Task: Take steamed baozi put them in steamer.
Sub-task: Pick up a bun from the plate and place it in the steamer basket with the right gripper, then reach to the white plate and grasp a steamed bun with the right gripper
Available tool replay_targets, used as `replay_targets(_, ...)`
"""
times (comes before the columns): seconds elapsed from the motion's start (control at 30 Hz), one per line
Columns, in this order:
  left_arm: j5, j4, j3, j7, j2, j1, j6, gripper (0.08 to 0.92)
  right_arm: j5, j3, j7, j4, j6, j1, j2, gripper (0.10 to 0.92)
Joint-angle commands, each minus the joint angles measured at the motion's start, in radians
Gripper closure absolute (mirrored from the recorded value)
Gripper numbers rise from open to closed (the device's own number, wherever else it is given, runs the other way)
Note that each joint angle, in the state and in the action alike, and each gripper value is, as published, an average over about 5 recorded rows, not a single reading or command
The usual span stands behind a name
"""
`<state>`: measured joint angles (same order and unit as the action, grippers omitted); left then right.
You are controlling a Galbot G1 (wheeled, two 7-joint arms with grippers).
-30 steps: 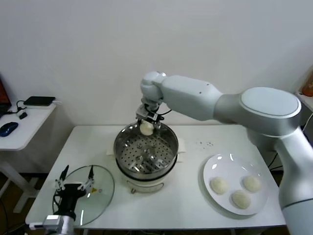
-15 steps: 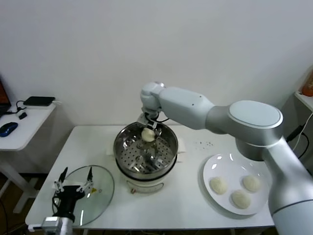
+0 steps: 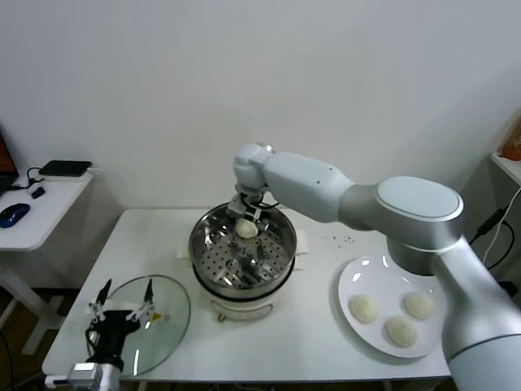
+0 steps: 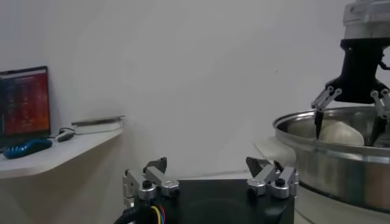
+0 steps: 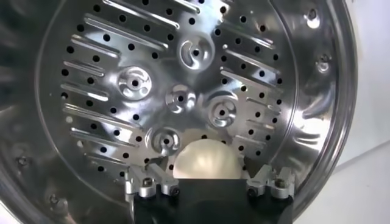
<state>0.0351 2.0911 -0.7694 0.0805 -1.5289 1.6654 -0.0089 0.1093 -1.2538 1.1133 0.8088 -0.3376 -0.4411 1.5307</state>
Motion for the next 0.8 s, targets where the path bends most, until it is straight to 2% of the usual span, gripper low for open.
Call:
replay_targets(0.03, 0.000, 0.005, -0.002, -0.001, -0.002, 0.004, 0.000, 0.177, -0.044, -0.003, 0.008, 0.085, -0.005, -0.052, -0.045, 0.203)
replay_targets(0.27, -0.003, 0.011, 0.004, -0.001, -0.007, 0.004, 0.002, 0.177, -0.186, -0.061, 0.022, 0.286, 0.033, -0.229, -0.174, 0.203)
replay_targets(0.43, -0.002, 0.016, 0.009, -0.001, -0.008, 0.009, 0.002, 0.177, -0.354, -0.161, 0.015, 0.438, 0.143, -0.387, -0.352, 0.203)
replay_targets(0.6, -0.002, 0.024, 0.017, -0.002, -0.009, 0.010, 0.004, 0.177, -0.502, -0.264, -0.009, 0.512, 0.254, -0.469, -0.538, 0.203)
replay_targets(0.8, -0.011, 0.034, 0.032, -0.002, -0.013, 0.005, 0.004, 0.177, -0.554, -0.347, -0.039, 0.546, 0.374, -0.469, -0.730, 0.203)
